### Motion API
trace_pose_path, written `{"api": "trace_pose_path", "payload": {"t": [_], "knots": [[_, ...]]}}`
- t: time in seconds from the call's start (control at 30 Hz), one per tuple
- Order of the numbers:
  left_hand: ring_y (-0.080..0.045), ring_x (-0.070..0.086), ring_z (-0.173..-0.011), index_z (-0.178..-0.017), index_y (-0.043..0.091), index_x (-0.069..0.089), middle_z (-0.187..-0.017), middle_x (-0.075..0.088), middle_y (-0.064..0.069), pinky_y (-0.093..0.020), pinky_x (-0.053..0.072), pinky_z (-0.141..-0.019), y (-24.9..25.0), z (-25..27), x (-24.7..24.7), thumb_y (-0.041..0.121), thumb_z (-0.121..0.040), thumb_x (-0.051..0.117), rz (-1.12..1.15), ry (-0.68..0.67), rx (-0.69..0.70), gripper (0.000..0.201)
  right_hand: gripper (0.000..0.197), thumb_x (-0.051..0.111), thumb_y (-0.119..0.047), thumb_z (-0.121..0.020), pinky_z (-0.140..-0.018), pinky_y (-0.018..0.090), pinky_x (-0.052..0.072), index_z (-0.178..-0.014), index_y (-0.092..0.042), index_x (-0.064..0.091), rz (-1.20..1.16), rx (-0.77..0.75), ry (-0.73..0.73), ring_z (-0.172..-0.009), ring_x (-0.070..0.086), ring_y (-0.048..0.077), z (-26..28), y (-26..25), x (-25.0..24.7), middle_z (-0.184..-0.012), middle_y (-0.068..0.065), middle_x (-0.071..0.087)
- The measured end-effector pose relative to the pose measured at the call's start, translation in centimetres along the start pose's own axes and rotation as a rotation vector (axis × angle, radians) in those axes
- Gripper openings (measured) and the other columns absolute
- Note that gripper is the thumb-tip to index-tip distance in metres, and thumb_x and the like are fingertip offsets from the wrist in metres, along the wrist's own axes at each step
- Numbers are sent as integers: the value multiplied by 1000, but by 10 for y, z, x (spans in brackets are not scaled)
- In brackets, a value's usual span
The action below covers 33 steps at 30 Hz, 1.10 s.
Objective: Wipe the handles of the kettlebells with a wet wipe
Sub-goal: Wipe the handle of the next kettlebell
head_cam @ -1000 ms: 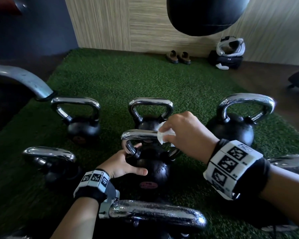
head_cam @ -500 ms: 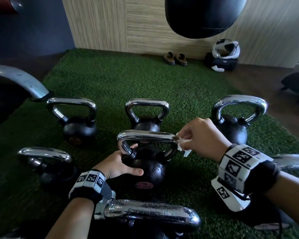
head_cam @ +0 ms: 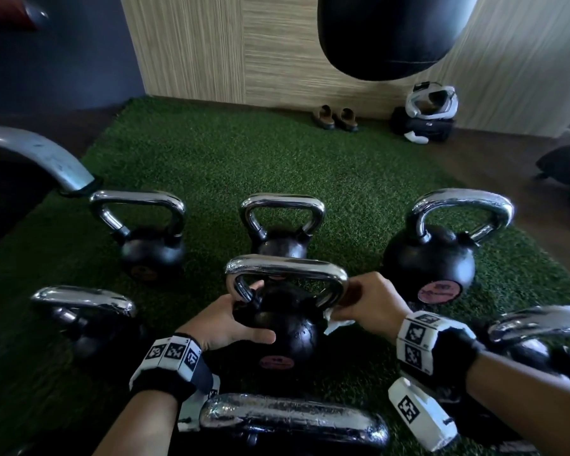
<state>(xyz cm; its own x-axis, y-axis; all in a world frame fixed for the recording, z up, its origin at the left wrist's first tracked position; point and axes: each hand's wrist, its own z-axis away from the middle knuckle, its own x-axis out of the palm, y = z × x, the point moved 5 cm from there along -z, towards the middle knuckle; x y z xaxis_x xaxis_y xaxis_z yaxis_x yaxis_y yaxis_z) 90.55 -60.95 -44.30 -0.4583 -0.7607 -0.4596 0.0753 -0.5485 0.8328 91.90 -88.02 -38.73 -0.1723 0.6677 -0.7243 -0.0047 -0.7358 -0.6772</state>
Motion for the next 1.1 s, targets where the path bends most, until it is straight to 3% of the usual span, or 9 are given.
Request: {"api": "trace_pose_path", "payload": {"t": [0.1, 0.2, 0.27, 0.37, 0.53, 0.7, 0.83, 0.93, 1.1], "knots": [[3, 41, -137, -159, 36, 28, -144, 45, 27, -16, 28, -112, -1, 1, -2, 52, -64, 92, -38, 25, 3, 116, 25, 95, -15, -63, -74, 34, 59, -76, -31, 81, -50, -4, -18, -65, 62, -1, -2, 9, 2, -73, -4, 77], [1, 43, -136, -153, 47, 34, -144, 46, 27, -18, 31, -111, -1, 3, -9, 73, -52, 87, -161, 41, -11, 117, 25, 91, -13, -71, -64, 18, 50, -71, -33, 77, -67, 8, 119, -69, 66, 1, -11, 9, -18, -70, -11, 75], [1, 52, -129, -134, 55, 48, -136, 55, 28, -21, 35, -114, 1, 5, -18, 57, -58, 94, -152, 24, -1, 89, 22, 89, -17, -76, -61, 14, 47, -78, -33, 75, -152, 19, 271, -75, 70, 5, -13, -2, -39, -78, -14, 74], [-5, 68, -116, -113, 37, 71, -118, 75, 16, -24, 48, -108, 18, 11, -48, -3, -80, 80, -94, 156, 75, 52, 18, 90, -20, -76, -66, 25, 58, -85, -28, 77, -308, -62, 410, -78, 75, 14, -11, -31, -66, -89, -9, 77], [0, 71, -104, -118, 41, 72, -113, 75, 16, -26, 51, -99, 92, 44, -111, 12, -95, 68, -100, 589, 218, 37, 24, 89, -10, -74, -73, 25, 61, -83, -28, 77, -473, -339, 397, -88, 77, 14, 5, -98, -85, -109, -2, 71], [-10, 75, -103, -113, 27, 76, -107, 80, 5, -29, 60, -90, 166, 56, -94, 53, -84, 59, 173, 390, 363, 42, 23, 91, -7, -69, -82, 35, 62, -83, -23, 80, -487, -522, 287, -87, 78, 19, 19, -140, -78, -91, -2, 80], [-17, 75, -92, -89, 18, 82, -95, 80, -5, -33, 63, -87, 174, 52, -70, 44, -88, 58, 396, 157, 332, 35, 27, 96, -14, -64, -74, 36, 61, -81, -22, 77, -409, -560, 274, -74, 74, 15, 26, -153, -65, -79, -2, 78], [-19, 74, -92, -102, 3, 78, -103, 78, -14, -27, 63, -80, 165, 49, -65, 33, -89, 62, 510, 136, 352, 36, 30, 96, -11, -65, -69, 34, 62, -81, -17, 72, -395, -577, 327, -71, 73, 20, 28, -157, -59, -76, -1, 75], [-13, 75, -101, -113, 14, 77, -107, 80, -4, -21, 59, -89, 157, 48, -65, 22, -81, 72, 504, 202, 354, 33, 42, 85, 6, -71, -75, 26, 62, -100, -19, 67, -438, -533, 294, -76, 76, 12, 26, -153, -48, -81, -4, 78]]}}
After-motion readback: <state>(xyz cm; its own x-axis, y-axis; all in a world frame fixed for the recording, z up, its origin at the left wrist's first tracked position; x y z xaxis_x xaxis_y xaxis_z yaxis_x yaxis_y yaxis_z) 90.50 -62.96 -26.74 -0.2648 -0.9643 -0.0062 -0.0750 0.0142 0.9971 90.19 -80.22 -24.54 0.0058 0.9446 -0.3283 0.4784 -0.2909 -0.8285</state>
